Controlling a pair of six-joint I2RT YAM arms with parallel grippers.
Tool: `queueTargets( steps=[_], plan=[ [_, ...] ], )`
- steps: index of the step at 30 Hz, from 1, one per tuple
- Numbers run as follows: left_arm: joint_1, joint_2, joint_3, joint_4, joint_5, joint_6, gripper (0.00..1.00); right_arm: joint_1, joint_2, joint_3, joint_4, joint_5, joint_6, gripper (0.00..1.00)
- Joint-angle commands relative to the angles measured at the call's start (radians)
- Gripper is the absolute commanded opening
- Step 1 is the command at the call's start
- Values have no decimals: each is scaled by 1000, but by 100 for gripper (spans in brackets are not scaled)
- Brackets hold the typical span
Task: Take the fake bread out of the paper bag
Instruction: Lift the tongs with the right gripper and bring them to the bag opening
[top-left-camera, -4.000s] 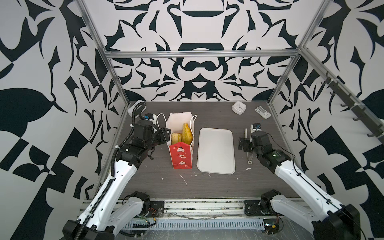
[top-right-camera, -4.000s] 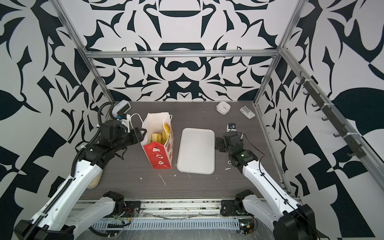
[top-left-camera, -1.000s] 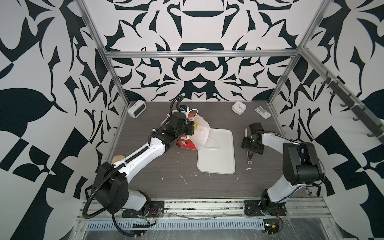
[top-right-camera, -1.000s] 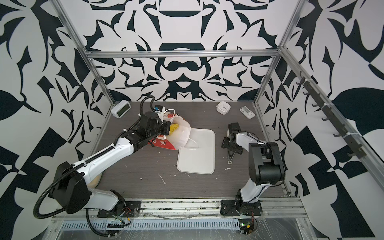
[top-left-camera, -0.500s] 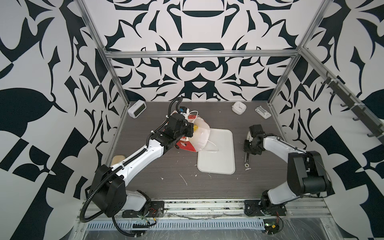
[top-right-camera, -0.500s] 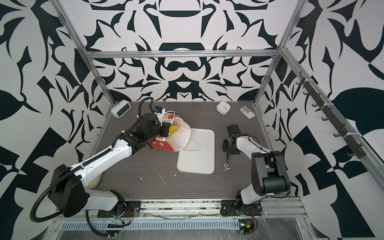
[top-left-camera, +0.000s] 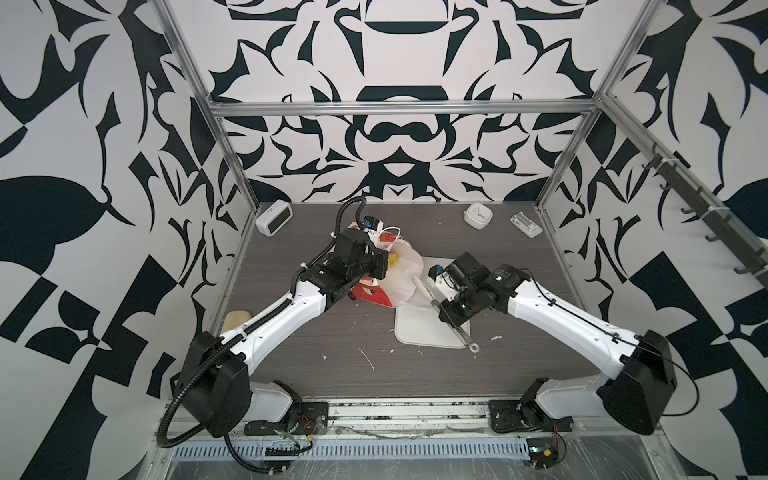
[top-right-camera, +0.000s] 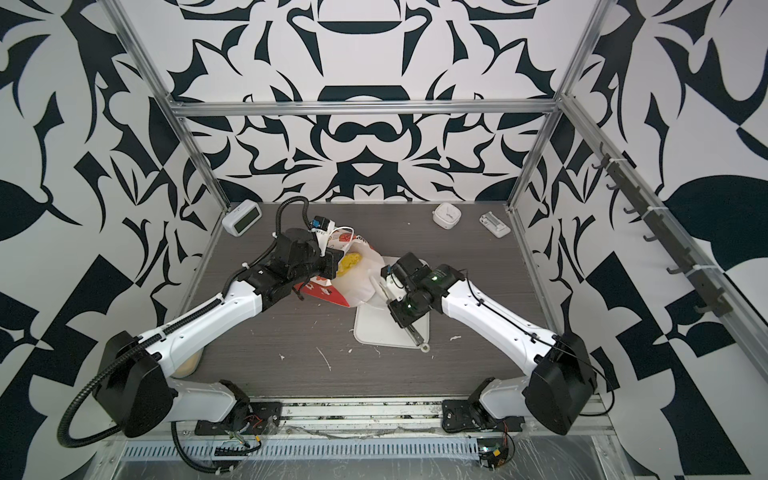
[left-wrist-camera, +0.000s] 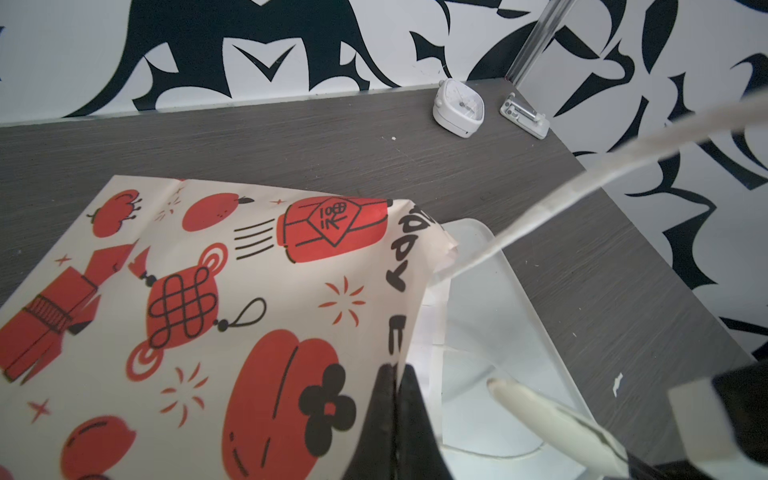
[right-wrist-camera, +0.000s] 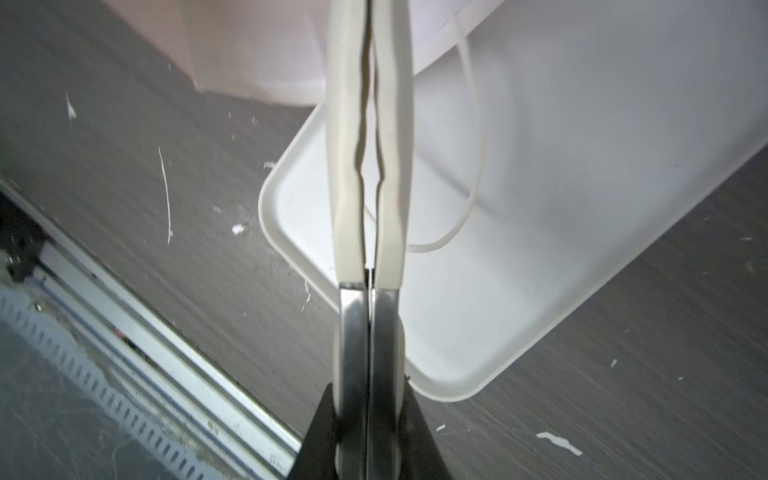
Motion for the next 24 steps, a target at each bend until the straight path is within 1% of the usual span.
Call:
queueTargets(
  steps=[1, 5, 6, 9, 13, 17, 24],
  plan=[
    [-5, -35, -14, -2, 38, 26, 0, 27, 41, 48, -63, 6, -33, 0],
    [-8, -47, -21, -13, 56, 41, 0, 42, 84, 88, -36, 46, -31, 0],
    [-10, -52, -24, -13, 60, 45, 0, 44, 92, 98, -27, 60, -30, 6],
    [-12, -59, -28, -16, 67, 58, 0, 47, 112, 117, -11, 99, -31, 18],
    [-15, -59, -33, -19, 77, 70, 0, 47, 126, 135, -3, 115, -32, 26],
    [-19, -55, -37, -19, 78, 74, 0, 48, 119, 136, 8, 132, -27, 31],
    [-19, -45, -40, -14, 78, 77, 0, 47, 123, 133, 17, 134, -24, 35]
  ],
)
